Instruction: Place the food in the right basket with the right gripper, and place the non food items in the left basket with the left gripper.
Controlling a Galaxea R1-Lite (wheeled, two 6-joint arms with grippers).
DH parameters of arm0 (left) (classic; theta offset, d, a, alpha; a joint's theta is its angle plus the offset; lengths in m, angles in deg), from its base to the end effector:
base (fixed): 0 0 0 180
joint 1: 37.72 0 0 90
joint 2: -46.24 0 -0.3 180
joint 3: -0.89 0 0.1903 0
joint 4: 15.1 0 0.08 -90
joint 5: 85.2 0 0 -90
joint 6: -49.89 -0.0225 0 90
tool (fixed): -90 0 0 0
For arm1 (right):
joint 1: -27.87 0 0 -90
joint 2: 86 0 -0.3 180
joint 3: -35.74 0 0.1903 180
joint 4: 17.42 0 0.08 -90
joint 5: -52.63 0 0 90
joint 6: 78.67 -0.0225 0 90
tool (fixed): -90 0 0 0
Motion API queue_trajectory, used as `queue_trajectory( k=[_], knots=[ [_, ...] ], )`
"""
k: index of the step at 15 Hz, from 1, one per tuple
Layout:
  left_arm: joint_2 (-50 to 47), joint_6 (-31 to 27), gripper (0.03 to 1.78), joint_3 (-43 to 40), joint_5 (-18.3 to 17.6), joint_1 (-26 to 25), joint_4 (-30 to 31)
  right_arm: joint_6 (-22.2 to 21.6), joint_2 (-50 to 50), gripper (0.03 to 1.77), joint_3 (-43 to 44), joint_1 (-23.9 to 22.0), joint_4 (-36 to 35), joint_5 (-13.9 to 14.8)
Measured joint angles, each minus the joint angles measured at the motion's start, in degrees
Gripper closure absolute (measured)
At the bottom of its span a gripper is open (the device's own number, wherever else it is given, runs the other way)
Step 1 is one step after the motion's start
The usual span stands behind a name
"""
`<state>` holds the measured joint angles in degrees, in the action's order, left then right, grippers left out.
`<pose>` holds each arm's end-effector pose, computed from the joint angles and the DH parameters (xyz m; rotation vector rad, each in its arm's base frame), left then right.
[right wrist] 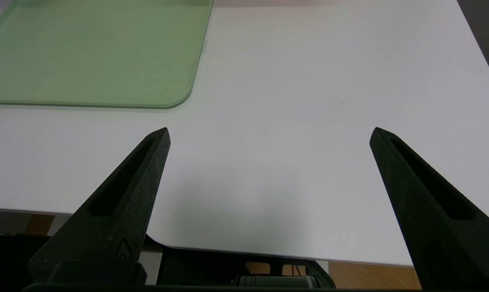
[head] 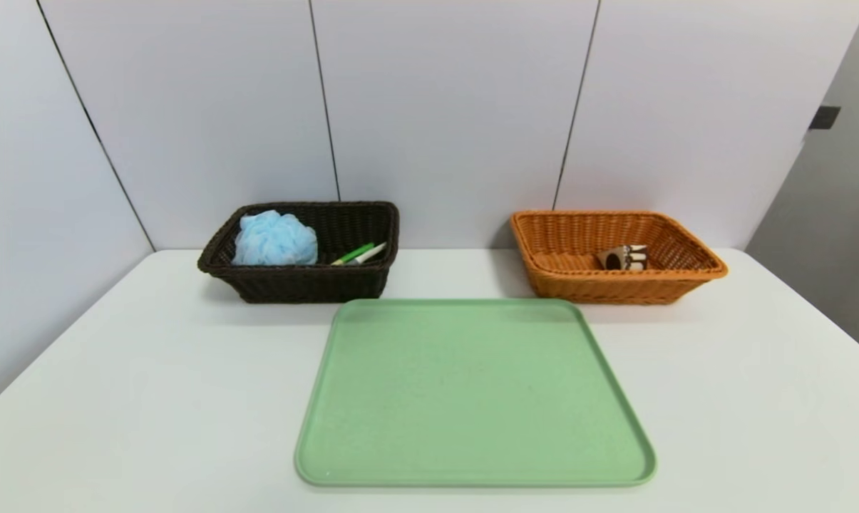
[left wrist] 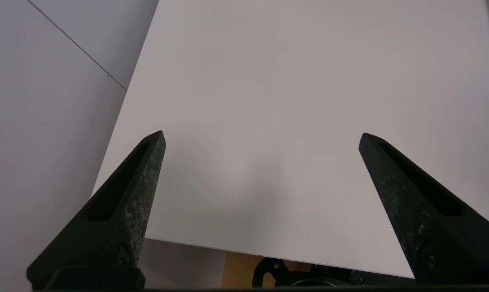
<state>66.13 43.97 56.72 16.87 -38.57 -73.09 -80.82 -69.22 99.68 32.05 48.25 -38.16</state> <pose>-0.0336 0.0042 0.1755 0.1393 0.3951 0.2027 -0.0605 -0.0041 0.1936 0.0276 0.3246 0.0799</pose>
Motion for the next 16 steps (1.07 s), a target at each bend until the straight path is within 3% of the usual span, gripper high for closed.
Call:
queue_trajectory(
  k=[6,11,13,16],
  knots=[
    [-5.27,-0.22,0.12,-4.52,-0.35,0.20,0.04,3.68,-2.74,0.10,-0.50,-2.06,0.28,-0.96],
    [-11.11,-1.15,0.12,-9.03,-4.68,0.15,1.16,4.73,-9.92,0.10,-5.60,-3.50,-1.57,-3.43],
    [-12.68,-1.07,0.12,-12.41,-4.80,0.17,5.05,4.89,-13.23,0.10,-9.53,-3.67,-6.08,-3.04],
    [-13.81,-1.21,0.12,-20.78,-4.72,0.17,18.69,5.32,-15.81,0.10,-18.19,-3.80,-18.88,1.61]
  ],
)
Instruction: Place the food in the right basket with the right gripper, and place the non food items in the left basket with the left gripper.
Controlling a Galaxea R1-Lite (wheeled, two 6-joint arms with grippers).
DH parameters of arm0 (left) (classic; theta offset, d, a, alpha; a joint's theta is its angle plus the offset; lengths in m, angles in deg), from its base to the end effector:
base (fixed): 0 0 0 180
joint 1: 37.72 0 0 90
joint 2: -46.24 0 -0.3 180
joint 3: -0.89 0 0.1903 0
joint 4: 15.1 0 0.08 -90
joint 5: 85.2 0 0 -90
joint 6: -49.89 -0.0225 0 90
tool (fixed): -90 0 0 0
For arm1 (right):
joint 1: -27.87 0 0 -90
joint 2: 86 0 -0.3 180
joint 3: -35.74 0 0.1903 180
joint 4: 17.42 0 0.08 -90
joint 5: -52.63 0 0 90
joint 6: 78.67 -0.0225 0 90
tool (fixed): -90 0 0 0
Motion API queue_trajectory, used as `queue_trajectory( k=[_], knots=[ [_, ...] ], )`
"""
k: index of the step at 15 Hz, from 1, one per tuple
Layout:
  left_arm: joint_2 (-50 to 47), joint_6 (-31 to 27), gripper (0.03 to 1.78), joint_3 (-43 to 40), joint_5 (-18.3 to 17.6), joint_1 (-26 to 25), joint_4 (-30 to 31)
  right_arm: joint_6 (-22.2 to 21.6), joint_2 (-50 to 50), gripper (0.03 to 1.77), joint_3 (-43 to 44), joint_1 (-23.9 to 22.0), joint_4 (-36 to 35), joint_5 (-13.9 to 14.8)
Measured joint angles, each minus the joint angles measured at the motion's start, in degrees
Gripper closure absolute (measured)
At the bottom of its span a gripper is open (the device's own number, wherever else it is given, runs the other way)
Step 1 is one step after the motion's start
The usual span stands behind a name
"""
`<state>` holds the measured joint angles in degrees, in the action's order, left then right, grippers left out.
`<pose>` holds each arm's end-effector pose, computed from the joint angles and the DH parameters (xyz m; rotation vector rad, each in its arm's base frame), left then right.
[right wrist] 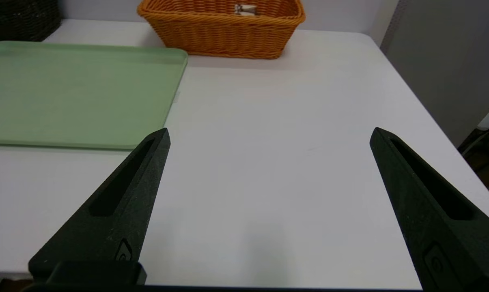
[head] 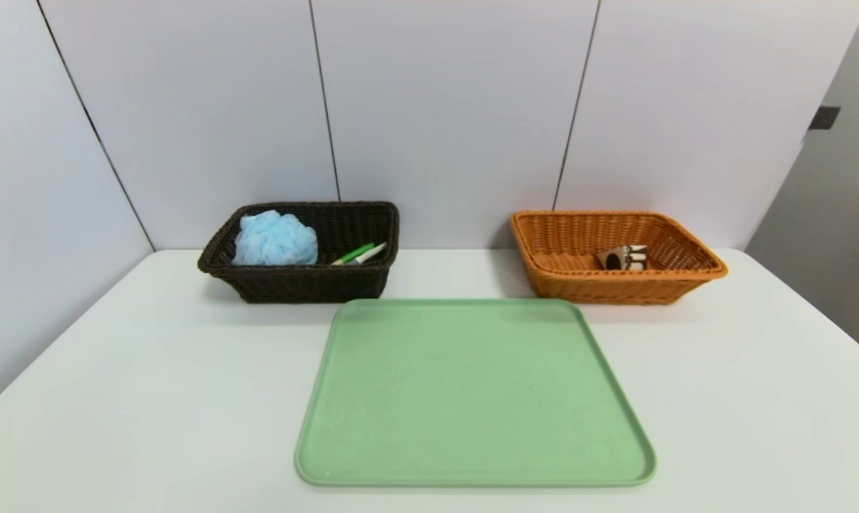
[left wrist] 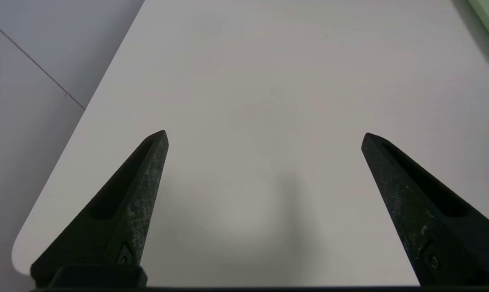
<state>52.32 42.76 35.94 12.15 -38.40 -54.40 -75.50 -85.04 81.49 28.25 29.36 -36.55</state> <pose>-0.0312 0.0025 0.1056 0.1344 0.1886 0.1284 -0.0625 -0.0007 0.1355 -0.0557 0.0349 -0.0067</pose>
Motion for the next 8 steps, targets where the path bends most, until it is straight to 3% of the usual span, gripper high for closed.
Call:
queue_trajectory(
  k=[2,4,8],
  knots=[
    [-0.55,-0.22,0.12,-6.28,-0.49,0.05,11.09,0.82,-0.66,0.10,-6.75,-0.05,-9.29,1.02],
    [-1.93,-0.09,0.12,-9.48,-3.88,0.00,18.25,2.21,-0.94,0.10,-12.79,-0.05,-17.01,0.23],
    [-5.05,0.57,0.12,-11.41,-8.29,0.00,18.25,2.52,-1.04,0.10,-21.07,-0.07,-25.45,-1.34]
  ],
)
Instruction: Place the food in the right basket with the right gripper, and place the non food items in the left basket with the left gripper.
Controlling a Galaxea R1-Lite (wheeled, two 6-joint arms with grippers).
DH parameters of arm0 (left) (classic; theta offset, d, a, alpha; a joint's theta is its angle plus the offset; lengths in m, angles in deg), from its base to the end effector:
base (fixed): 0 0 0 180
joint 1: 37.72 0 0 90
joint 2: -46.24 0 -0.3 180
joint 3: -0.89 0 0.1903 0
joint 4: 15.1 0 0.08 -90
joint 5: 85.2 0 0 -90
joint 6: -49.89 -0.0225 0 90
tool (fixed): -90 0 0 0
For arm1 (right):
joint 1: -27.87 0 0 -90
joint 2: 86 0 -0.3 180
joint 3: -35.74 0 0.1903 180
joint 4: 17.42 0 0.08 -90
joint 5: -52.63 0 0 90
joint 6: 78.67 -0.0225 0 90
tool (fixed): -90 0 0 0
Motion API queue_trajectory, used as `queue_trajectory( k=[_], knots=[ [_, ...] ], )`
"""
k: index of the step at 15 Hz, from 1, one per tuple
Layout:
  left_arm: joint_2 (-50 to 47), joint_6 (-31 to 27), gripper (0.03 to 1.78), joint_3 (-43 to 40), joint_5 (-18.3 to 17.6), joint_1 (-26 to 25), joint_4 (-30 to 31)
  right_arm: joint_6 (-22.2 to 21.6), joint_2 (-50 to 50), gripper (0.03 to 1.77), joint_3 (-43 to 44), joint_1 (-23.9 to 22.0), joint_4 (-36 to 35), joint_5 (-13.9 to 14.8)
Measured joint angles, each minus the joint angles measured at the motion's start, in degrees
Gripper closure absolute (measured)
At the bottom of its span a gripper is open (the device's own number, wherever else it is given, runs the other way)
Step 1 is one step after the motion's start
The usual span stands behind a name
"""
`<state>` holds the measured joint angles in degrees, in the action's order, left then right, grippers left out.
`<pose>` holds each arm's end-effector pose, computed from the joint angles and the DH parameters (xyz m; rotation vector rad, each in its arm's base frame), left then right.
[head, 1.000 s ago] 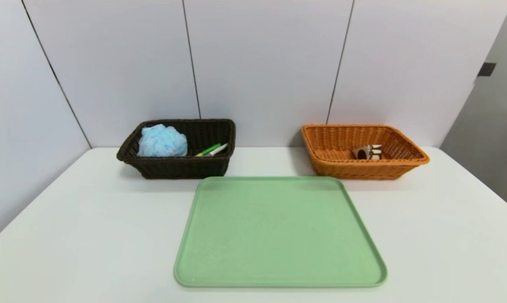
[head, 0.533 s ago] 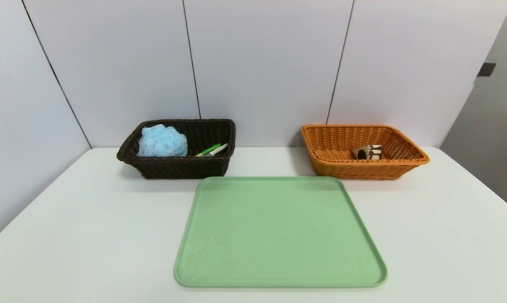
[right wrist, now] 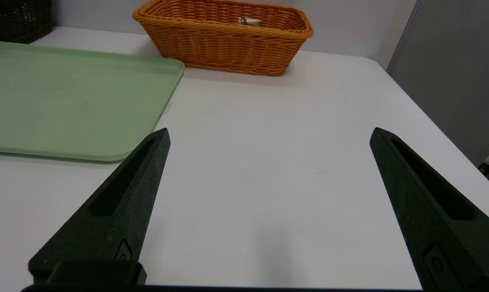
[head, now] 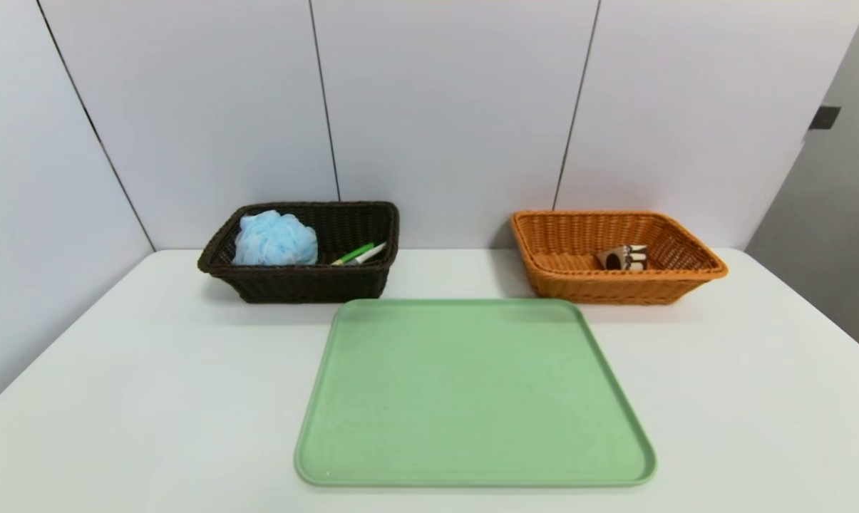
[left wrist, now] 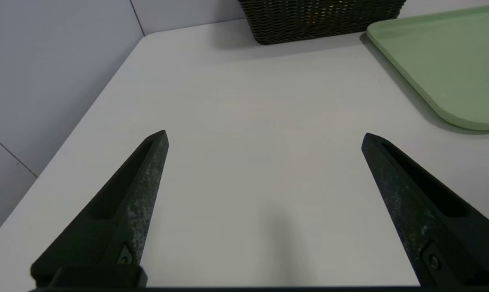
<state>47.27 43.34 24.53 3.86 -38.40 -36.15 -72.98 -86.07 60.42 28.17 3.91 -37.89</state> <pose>-0.0218 -0.0006 0.0813 0.1147 -0.0275 -0.0030 -0.0249 0.0001 0.0854 -0.0994 -0.0604 0.0113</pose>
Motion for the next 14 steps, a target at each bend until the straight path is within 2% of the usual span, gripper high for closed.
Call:
queue_trajectory(
  k=[2,7,12,14],
  knots=[
    [-0.71,0.00,0.12,-0.20,-0.55,0.00,-1.91,-0.71,0.00,0.10,-0.99,0.00,2.24,-0.05],
    [-1.04,0.63,0.12,-0.24,-0.27,0.00,-2.01,-2.58,0.00,0.10,-1.27,0.02,2.30,-0.16],
    [-1.08,9.36,0.12,-0.27,1.32,0.02,-2.01,-2.63,0.00,0.10,-1.29,0.02,2.22,-0.13],
    [-1.08,10.13,0.12,-0.27,1.87,0.05,-1.91,-2.89,0.00,0.10,-1.29,0.00,2.19,-0.10]
  ],
)
